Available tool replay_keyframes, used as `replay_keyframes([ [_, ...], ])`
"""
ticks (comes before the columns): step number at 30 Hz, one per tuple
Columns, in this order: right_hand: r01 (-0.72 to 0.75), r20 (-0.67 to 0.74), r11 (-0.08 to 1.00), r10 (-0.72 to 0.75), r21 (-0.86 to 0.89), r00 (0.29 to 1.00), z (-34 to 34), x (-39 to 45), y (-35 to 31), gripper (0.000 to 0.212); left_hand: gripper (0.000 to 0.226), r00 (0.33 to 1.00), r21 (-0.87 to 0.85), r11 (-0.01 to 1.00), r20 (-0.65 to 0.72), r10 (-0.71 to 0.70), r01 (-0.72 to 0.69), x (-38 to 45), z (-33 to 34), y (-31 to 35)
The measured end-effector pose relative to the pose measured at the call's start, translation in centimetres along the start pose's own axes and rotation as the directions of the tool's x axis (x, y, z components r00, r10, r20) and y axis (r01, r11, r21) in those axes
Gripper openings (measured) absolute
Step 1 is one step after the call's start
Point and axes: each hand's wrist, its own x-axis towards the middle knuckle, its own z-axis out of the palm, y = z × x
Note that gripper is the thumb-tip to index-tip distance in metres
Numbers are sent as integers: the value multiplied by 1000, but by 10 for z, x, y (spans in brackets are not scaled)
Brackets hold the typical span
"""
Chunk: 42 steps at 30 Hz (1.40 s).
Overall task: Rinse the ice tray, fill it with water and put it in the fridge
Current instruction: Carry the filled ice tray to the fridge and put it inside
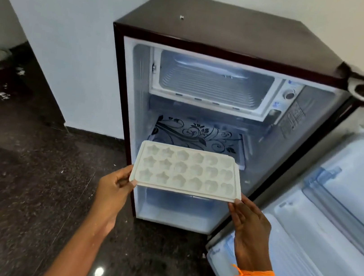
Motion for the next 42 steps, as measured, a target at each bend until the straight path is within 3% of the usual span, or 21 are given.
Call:
replay_keyframes([
  [8, 39, 45, 999, -40, 29, 998, 43, 71, -24, 13, 49, 994, -31, 994, -18, 107, -107, 58, 38, 33],
  [24, 96, 108, 993, -103, 68, 989, 125, 188, -59, 9, 37, 966, 69, 966, 91, 241, -248, 189, 89, 87],
  [28, 88, 135, 994, -96, 68, 986, 146, 217, -62, 15, 31, 949, 171, 935, 108, 296, -311, 220, 100, 95],
  [38, 138, 62, 983, -146, 121, 987, 187, 261, -68, 23, 18, 951, 490, 816, 116, 288, -307, 285, 130, 104],
  [42, 117, 137, 992, -111, -37, 984, 189, 280, -65, 21, 19, 952, 533, 792, 108, 286, -298, 306, 139, 102],
])
